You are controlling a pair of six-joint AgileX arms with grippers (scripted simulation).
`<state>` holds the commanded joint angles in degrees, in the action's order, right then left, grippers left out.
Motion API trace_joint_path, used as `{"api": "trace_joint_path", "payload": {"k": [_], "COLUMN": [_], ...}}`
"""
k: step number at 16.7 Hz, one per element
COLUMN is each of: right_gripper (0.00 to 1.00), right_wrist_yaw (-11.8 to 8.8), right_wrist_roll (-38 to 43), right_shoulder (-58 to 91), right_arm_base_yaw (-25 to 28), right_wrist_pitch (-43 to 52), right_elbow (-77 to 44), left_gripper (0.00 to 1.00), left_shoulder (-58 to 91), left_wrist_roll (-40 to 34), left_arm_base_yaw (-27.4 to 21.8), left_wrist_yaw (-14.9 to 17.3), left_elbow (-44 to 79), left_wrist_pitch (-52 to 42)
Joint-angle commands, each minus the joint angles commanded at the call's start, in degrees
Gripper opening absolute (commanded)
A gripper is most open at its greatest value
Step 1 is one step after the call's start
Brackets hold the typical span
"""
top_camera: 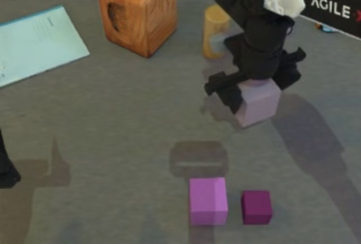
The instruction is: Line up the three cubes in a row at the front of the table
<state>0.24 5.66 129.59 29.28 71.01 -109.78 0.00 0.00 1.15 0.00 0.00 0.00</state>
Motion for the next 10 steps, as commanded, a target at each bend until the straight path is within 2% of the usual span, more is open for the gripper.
{"api": "trace_joint_path", "payload": {"k": [6,10], "right_gripper": [0.00,0.00], "right_wrist_yaw": [-0.03,0.18], "right_wrist_roll": [32.91,48.92], "right_shoulder": [3.85,4.55], "right_arm_base_yaw": [17.20,26.53], "right_wrist_pitch": [4.56,6.11], "right_elbow": [-6.98,-10.40], "left_gripper": [1.00,1.00], "left_shoulder": [0.00,0.00], "left_wrist_roll": [0.00,0.00], "left_arm_base_yaw": [0.00,0.00], "left_wrist_yaw": [0.00,0.00], "left_elbow": [0.00,0.00], "left_wrist_pitch": [0.00,0.00]}}
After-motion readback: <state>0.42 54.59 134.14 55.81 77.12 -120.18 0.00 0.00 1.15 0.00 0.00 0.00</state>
